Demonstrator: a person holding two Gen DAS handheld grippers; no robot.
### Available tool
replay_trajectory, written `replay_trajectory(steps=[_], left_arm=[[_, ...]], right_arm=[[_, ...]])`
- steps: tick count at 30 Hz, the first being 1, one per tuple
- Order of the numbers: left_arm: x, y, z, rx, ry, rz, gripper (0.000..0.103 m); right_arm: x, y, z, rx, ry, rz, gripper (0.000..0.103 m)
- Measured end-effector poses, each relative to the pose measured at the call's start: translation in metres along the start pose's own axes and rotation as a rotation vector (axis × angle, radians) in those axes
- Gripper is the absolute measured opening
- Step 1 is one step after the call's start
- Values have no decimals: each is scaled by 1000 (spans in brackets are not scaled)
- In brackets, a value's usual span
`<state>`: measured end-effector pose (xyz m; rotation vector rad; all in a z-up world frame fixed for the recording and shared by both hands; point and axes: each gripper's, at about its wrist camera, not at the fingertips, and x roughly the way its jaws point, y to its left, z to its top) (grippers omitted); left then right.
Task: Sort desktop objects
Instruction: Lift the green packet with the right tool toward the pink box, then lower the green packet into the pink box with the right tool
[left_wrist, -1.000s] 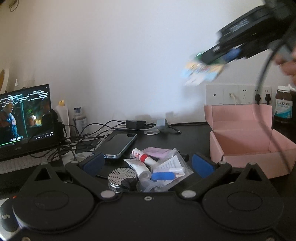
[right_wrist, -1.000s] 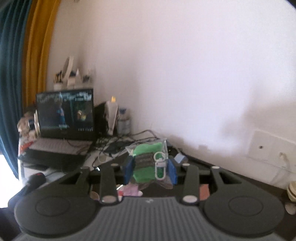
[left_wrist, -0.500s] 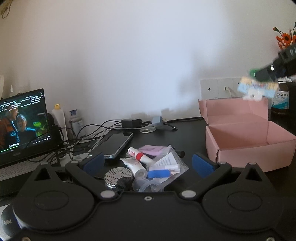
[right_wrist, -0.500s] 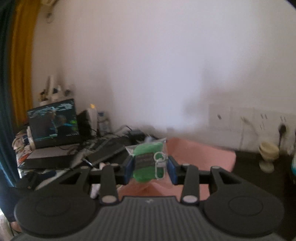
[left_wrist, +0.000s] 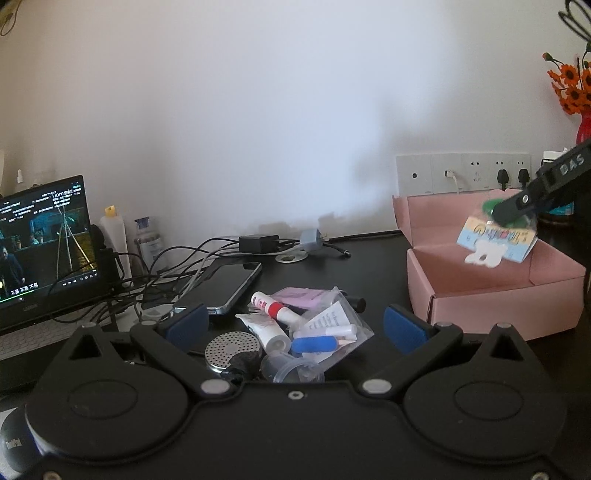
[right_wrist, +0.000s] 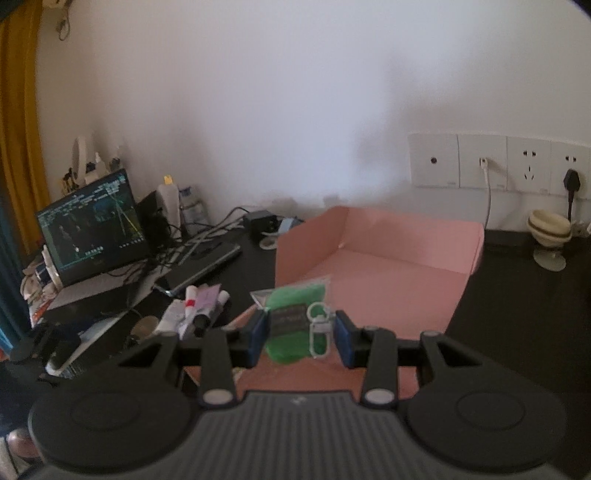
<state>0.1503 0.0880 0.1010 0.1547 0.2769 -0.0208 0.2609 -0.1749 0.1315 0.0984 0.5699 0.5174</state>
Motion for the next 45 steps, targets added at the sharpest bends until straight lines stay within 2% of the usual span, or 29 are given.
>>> replay_trajectory(steps=[8,15,32,40,45], left_arm=[[1,-1,0,3,4,0,103],[3,-2,0,9,8,2,103],[3,-3,-1,12,8,-1,103],[3,-2,-1,9,5,-2,103],[1,-2,-1,5,1,-4,103]], right_arm=[[15,-8,-16,48,60,11,38],[5,-23,-33,77,85,6,38],[-15,-55,-30,65,88,-63,38],[1,-41,-28,65,100,-45,38],[18,-30,-27,29,109,-92,38]])
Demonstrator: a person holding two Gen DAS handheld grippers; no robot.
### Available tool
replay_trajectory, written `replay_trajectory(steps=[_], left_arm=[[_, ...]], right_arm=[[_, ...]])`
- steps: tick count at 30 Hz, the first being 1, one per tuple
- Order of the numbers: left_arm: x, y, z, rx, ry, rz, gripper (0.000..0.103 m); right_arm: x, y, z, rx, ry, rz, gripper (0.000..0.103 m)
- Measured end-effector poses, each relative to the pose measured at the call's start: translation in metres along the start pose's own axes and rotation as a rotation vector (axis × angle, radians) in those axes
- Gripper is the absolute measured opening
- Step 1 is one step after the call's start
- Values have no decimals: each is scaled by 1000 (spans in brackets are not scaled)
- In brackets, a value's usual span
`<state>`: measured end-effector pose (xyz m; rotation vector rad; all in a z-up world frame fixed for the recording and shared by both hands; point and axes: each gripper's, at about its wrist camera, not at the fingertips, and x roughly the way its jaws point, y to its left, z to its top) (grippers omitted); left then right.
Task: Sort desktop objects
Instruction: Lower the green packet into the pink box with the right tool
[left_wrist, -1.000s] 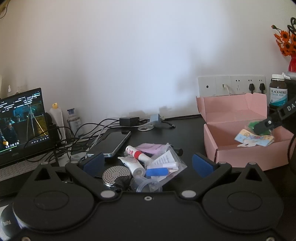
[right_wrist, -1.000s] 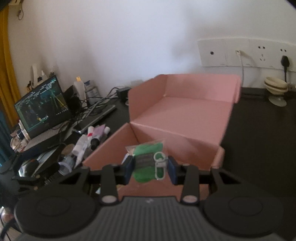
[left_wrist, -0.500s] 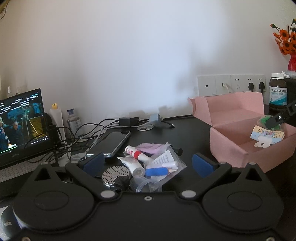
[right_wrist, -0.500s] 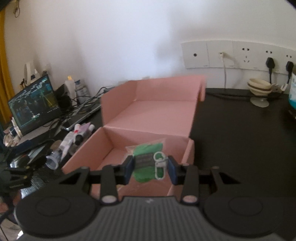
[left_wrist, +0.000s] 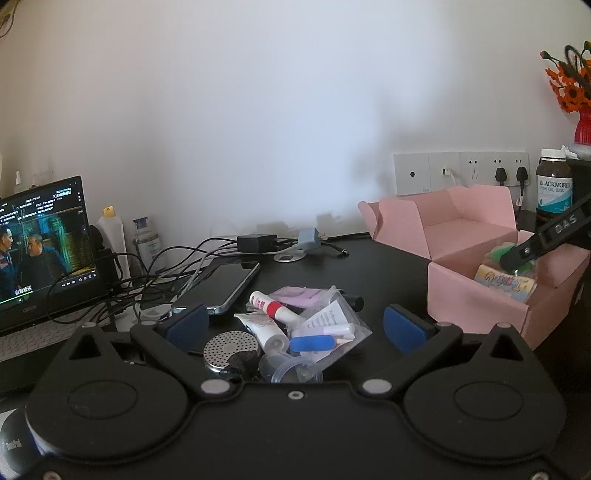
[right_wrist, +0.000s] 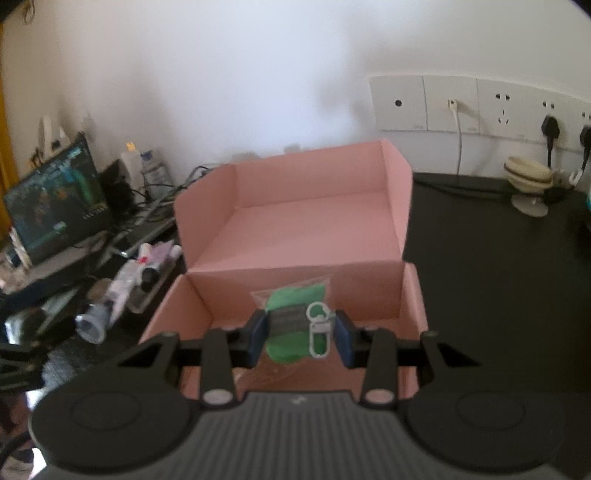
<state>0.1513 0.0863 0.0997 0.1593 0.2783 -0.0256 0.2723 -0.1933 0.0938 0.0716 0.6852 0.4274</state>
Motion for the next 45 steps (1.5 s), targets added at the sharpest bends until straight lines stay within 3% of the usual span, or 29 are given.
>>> replay_trajectory(steps=[6,13,31,45], left_arm=[[-2,1,0,-4,-7,-7,103],[-4,2,0,-8,-15,-13,103],[-6,3,-1,-15,-34,-24,103],[-7,4,-1,-17,-40,-29,103]], right_arm=[[15,12,-2,-43,53,-57,38],[27,12,-8,6,90,-102,38],[24,18,-18,175,37,-157,39],[31,41,-25,140,24,-241,41]])
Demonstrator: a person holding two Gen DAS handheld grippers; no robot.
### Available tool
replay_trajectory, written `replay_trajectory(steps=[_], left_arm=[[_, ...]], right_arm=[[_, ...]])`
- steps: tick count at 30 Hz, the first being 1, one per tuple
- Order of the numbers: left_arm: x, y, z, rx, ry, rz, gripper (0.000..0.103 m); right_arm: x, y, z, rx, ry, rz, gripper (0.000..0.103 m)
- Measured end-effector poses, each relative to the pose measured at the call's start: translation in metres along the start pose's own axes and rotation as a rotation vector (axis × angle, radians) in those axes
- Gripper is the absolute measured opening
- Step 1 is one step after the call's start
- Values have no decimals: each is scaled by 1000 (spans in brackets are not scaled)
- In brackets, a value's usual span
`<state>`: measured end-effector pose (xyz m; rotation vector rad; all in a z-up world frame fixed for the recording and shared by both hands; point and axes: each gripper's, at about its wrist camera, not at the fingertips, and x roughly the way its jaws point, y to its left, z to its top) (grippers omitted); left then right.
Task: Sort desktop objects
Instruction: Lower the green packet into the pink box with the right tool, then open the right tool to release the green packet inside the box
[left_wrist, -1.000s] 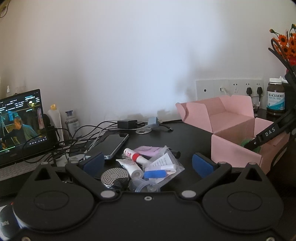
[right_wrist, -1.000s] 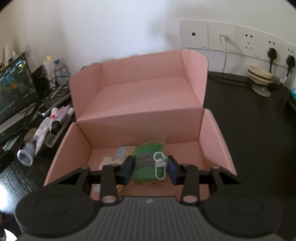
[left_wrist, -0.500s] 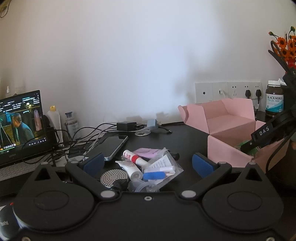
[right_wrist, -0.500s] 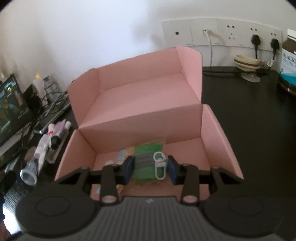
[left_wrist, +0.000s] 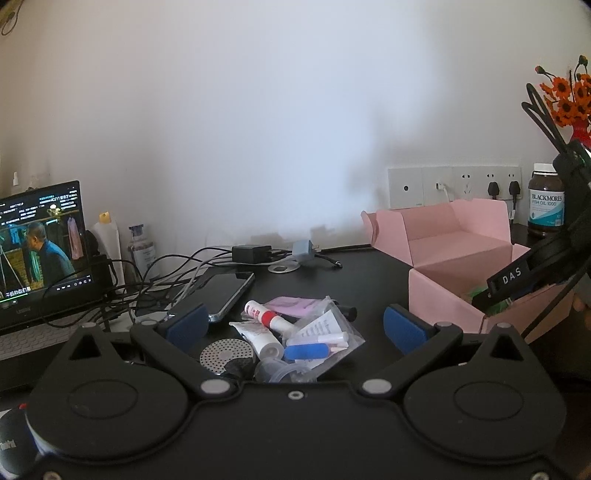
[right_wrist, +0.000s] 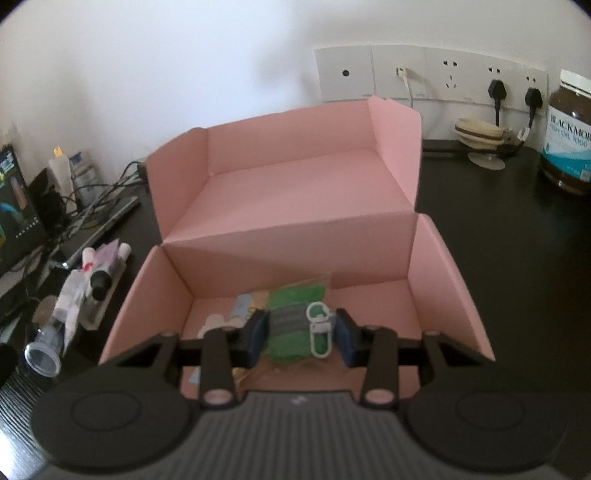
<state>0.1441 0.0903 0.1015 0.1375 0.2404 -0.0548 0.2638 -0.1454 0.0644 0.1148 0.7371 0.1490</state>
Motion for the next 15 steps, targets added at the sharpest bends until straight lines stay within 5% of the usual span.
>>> replay_trajectory(steps=[10,15], left_arm=[[-1,0,0,-1,-2,0,103],[0,0,0,-3,1,-4,103]], right_arm=[[2,4,-1,-16,17,8,47],[4,3,2,25,35,52,70]])
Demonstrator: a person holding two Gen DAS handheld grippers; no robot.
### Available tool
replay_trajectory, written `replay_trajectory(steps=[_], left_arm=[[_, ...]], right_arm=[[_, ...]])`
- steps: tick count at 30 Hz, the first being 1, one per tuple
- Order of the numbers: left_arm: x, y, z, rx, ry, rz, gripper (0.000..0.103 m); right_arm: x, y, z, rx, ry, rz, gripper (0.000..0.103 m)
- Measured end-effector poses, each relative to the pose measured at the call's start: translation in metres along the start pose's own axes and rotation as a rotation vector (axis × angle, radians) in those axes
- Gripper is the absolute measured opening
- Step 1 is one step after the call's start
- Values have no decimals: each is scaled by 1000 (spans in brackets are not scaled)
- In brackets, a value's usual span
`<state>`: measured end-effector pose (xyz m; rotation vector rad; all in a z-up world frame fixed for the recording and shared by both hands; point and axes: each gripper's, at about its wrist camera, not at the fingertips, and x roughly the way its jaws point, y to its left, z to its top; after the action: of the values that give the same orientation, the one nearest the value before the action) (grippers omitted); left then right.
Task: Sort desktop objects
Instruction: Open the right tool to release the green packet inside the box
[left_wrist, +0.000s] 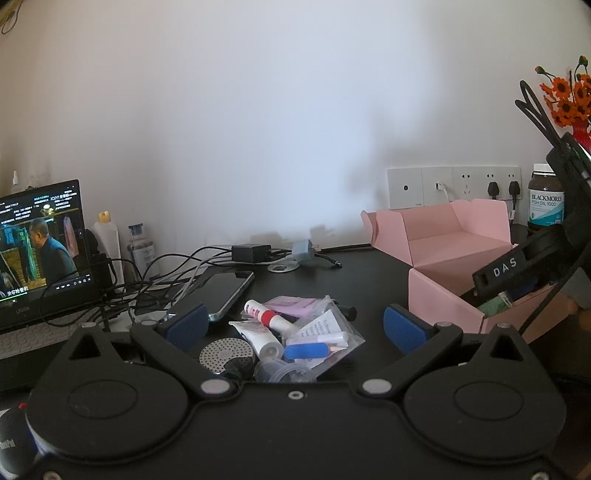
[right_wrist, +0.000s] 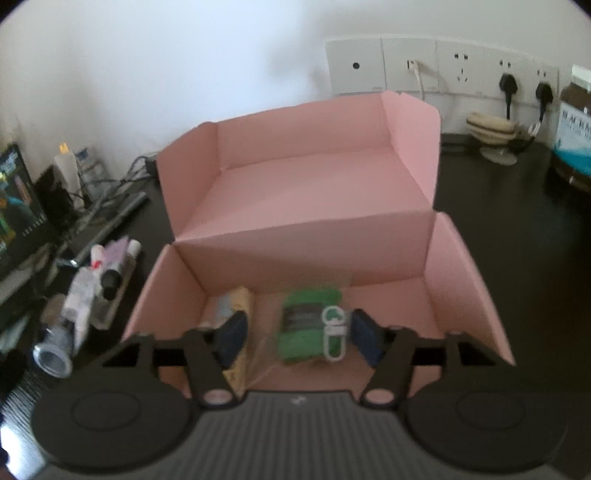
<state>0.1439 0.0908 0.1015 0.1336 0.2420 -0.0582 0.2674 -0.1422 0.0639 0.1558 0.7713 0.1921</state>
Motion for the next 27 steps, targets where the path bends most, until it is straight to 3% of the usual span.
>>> replay_trajectory(steps=[9,18,27], left_arm=[[1,0,0,2,2,-6,103],[1,1,0,3,3,-8,103],[1,1,0,3,6,-5,103]], right_arm=[[3,3,1,11,38,54,94],[-2,10,3,-37,21,31,102],[-15,9,12,-62,-29,-18,102]])
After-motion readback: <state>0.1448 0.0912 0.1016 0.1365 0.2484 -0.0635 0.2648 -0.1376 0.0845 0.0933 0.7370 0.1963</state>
